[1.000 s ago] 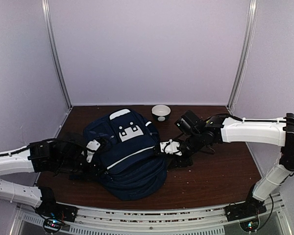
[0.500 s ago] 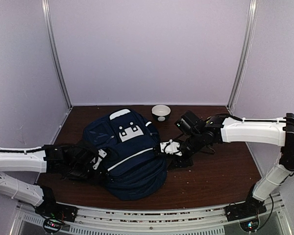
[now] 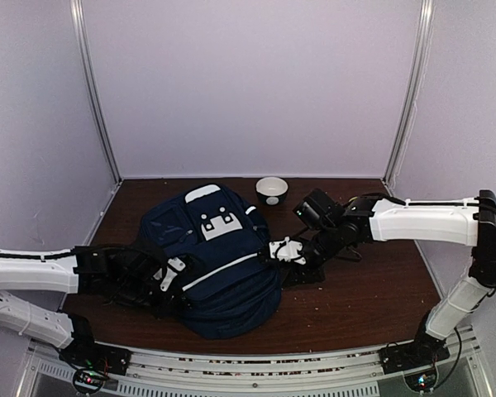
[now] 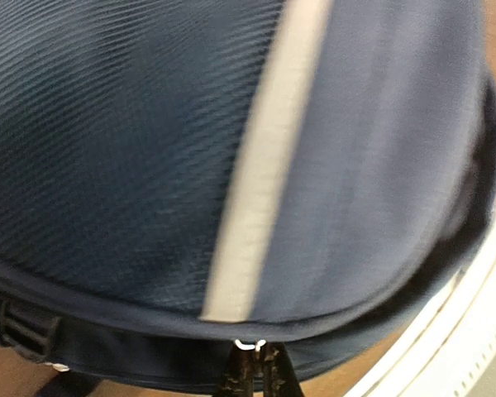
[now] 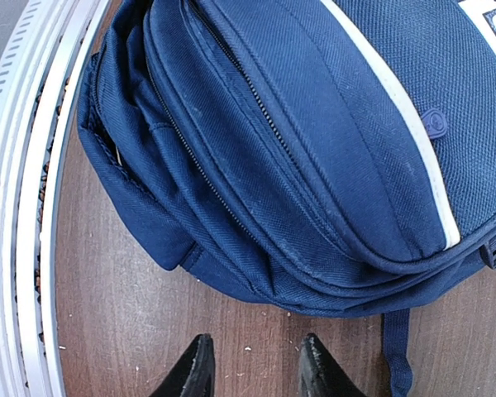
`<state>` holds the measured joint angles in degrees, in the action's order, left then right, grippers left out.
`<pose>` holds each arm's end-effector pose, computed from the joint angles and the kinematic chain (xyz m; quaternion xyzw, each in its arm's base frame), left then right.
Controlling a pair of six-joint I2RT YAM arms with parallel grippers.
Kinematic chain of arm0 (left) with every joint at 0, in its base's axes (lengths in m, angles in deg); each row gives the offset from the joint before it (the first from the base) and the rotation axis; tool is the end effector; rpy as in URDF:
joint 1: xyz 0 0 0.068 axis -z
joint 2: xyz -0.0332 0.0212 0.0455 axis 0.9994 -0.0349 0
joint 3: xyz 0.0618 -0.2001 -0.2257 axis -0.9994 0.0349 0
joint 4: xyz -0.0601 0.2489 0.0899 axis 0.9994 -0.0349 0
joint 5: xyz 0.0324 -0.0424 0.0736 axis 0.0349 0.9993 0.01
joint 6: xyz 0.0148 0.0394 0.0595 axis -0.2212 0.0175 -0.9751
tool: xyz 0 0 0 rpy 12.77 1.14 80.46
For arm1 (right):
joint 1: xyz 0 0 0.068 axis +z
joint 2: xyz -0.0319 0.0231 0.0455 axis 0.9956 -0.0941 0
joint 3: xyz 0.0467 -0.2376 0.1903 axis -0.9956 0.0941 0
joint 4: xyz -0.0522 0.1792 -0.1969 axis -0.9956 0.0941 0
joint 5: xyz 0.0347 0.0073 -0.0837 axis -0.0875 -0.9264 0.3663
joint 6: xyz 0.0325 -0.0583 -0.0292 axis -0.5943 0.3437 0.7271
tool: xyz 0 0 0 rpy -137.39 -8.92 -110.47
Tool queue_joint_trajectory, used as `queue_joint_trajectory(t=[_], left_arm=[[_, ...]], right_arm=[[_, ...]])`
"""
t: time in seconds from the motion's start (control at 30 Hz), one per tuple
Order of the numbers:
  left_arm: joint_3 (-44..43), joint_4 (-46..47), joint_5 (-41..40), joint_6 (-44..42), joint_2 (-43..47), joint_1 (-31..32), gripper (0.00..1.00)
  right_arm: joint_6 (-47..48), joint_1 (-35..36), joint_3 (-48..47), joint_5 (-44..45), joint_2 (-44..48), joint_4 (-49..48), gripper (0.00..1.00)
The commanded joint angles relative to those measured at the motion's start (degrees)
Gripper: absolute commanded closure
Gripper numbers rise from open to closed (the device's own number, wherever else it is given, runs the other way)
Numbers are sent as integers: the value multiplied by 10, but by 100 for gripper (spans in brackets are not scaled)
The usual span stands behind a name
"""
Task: Pack the student bag
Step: Zip the upper front pocket of the bag in the student bag.
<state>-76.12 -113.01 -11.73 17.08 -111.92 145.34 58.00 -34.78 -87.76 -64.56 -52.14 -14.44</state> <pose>0.1114 -0.1757 0.1955 0.2718 0.9226 -0.1866 0.2003 0.2023 0.2806 0.2417 -0.6994 0.6370 0.2397 0.2185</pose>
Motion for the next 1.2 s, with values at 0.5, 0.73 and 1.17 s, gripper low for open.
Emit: queue_joint_trajectory(t=[0.5,0.73,1.17], left_arm=[[-134,167,259,-30,-162,48,100],[-171,180,267,-20,-191,47,100],[-174,317,326,97,-271,44,100]], right_arm=[[-29,1,-26,-12,-46,-6,67],[-37,1,-20,-32,-62,-14,67],[-65,-16,-28,-10,25,28,67]])
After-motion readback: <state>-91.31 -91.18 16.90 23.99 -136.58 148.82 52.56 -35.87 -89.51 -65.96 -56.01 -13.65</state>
